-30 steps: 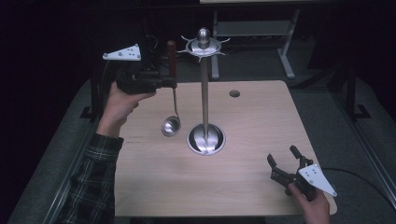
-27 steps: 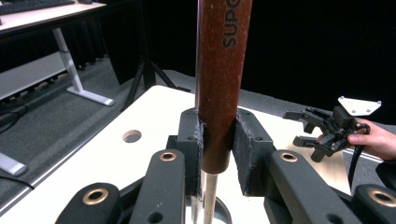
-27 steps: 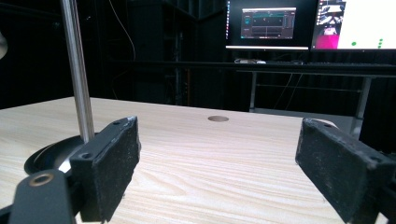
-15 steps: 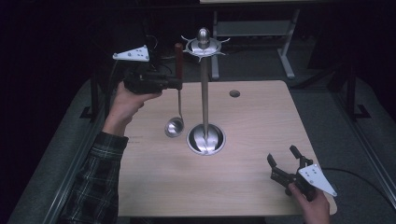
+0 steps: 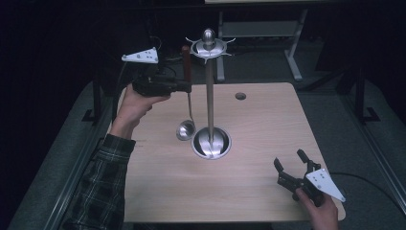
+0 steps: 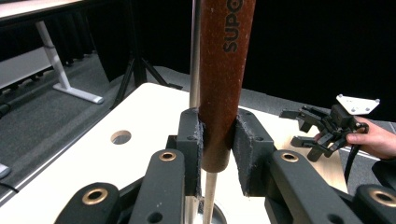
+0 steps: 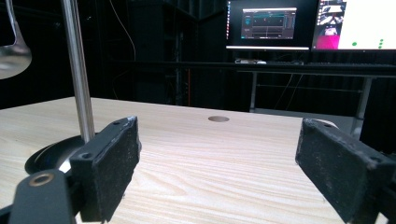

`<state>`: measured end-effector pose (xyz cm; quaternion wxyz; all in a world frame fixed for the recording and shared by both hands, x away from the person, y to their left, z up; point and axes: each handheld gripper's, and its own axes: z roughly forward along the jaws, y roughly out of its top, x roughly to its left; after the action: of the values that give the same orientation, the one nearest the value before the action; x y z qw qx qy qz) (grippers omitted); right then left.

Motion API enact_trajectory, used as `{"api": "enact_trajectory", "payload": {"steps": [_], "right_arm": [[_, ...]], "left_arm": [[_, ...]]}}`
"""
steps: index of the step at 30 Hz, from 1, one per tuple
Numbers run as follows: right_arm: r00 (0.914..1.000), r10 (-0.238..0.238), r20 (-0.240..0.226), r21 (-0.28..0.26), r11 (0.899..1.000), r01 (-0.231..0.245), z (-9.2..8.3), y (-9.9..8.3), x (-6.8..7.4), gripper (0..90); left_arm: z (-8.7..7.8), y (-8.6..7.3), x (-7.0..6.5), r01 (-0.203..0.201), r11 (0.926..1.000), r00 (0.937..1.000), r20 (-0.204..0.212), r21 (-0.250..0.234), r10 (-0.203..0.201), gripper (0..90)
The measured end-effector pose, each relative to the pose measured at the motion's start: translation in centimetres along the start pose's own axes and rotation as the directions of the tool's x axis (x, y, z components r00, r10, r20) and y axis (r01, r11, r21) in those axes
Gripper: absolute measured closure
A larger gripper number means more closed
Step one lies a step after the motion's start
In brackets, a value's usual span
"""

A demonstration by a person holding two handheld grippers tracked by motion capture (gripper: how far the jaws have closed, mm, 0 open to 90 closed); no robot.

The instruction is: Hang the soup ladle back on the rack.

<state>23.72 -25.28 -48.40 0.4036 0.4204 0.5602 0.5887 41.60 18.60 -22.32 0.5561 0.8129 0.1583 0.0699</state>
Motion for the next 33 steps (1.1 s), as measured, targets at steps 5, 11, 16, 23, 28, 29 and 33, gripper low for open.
{"api": "enact_trajectory", "payload": {"steps": [5, 11, 16, 23, 28, 29, 33], "right_arm": [[1.0000, -0.002, 0.000, -0.001, 1.000, 0.002, 0.0, 0.0, 0.0, 13.0], [1.0000, 0.003, -0.002, -0.001, 1.000, -0.003, 0.0, 0.0, 0.0, 13.0], [1.0000, 0.005, -0.004, -0.001, 1.000, -0.005, 0.0, 0.0, 0.0, 13.0], [1.0000, 0.006, -0.007, -0.007, 1.000, -0.006, -0.1, 0.0, -0.1, 13.0], [0.9998, 0.017, -0.012, -0.003, 1.000, -0.017, -0.1, 0.0, -0.2, 13.0], [0.9998, 0.017, -0.012, -0.001, 1.000, -0.017, -0.1, 0.0, -0.2, 13.0], [0.9998, 0.014, -0.013, 0.003, 1.000, -0.014, 0.0, 0.0, -0.2, 13.0]], "left_arm": [[-0.2, 0.0, -0.1, -0.001, 1.0000, 0.9999, -0.011, 0.004, 0.002, 69.6], [-0.7, -0.1, -0.3, 0.002, 0.9998, 0.9991, -0.041, 0.022, -0.001, 60.8], [-1.1, -0.9, -0.4, 0.011, 0.9987, 0.9974, -0.072, 0.051, -0.007, 50.1], [-1.9, -2.2, -0.9, 0.013, 0.9972, 0.9931, -0.118, 0.073, -0.004, 35.3], [-2.5, -3.5, -1.5, 0.023, 0.9964, 0.9881, -0.153, 0.082, -0.010, 26.0], [-2.6, -3.8, -1.7, 0.029, 0.9957, 0.9866, -0.162, 0.088, -0.014, 23.6], [-3.1, -5.2, -2.2, 0.041, 0.9946, 0.9816, -0.189, 0.095, -0.023, 18.1]]}}
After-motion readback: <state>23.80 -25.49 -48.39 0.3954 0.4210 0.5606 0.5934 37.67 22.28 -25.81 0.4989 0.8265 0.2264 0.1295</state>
